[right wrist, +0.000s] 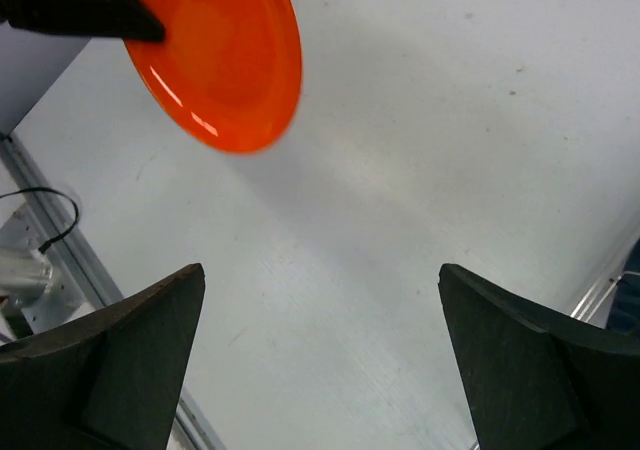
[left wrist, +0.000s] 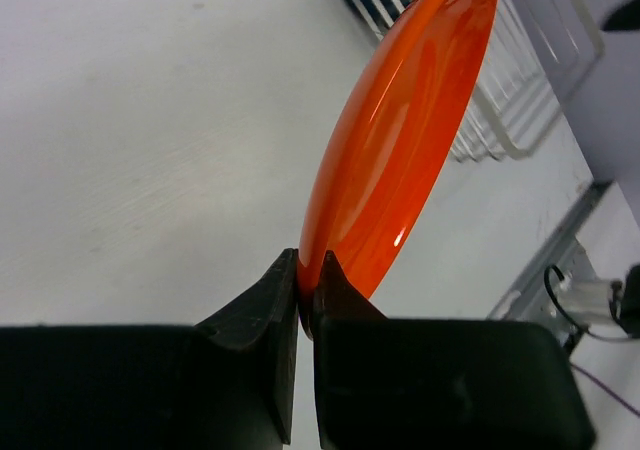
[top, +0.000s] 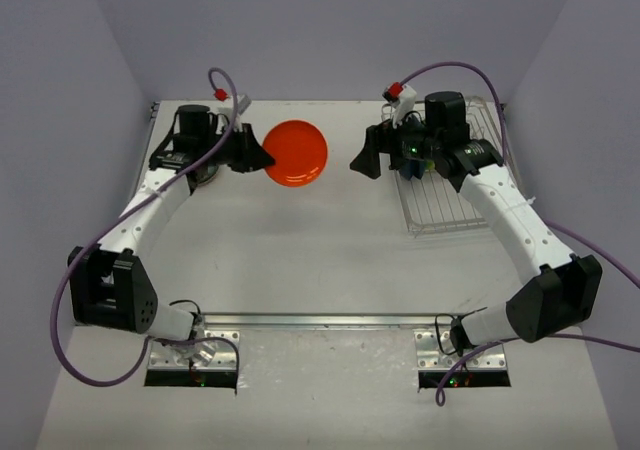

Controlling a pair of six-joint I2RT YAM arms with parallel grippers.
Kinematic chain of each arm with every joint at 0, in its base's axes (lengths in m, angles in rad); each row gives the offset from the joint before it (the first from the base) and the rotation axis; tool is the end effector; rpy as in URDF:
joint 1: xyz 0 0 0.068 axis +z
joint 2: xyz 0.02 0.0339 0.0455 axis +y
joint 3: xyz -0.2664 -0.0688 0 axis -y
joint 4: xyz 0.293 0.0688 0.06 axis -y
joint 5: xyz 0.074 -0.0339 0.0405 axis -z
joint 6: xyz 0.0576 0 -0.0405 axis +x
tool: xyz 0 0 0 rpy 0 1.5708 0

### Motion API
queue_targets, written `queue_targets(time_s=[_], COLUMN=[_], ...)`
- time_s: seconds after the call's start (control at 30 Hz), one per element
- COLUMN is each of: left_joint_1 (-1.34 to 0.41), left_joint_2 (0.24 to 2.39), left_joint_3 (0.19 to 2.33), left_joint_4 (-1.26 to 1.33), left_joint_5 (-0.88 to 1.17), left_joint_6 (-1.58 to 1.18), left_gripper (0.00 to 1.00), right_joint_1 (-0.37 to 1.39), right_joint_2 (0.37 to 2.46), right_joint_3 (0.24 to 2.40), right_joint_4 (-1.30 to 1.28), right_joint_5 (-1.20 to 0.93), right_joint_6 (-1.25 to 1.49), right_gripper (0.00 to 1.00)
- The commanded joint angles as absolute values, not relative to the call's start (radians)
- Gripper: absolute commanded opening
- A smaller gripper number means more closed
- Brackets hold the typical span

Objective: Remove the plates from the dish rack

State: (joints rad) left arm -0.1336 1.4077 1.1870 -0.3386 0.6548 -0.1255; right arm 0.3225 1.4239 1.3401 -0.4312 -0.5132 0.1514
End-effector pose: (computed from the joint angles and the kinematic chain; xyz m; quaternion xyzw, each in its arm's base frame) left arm 0.3692 -0.0850 0.3073 0.1591 0.8277 -0.3382 0.4185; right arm 0.3572 0.1492 0.3511 -0.1988 0.8216 0.3275 0.4221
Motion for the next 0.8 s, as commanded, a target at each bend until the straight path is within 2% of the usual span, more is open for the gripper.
queue_targets(time_s=[0.0,0.13,0.27,0.6,0.77], left_joint_1=[0.125,0.340,0.455,0.539,0.538], left_joint_2=[1.508,1.651,1.791,2.044,2.114], left_joint_3=[1.223,1.308,1.445,1.650,1.684], left_joint_4=[-0.370,-0.426,-0.490,-0.524,-0.546], left_joint_5=[0.780,0.801,0.748,0.641,0.638], left_joint_6=[-0.163,-0.155,-0.139,-0.130,-0.118], left_gripper=[0.00,0.00,0.00,0.00,0.05], right_joint_1=[0.272,0.203,0.151,0.137,0.135], right_joint_2=[1.411,1.420,1.432,1.434,1.444], right_joint_3=[1.308,1.286,1.275,1.259,1.271], right_joint_4=[-0.432,-0.450,-0.463,-0.478,-0.490], right_joint_5=[-0.366,-0.394,-0.433,-0.445,-0.453], right_joint_6=[0.178,0.199,0.211,0.194,0.184], right_gripper=[0.99,0.99,0.99,0.99,0.99])
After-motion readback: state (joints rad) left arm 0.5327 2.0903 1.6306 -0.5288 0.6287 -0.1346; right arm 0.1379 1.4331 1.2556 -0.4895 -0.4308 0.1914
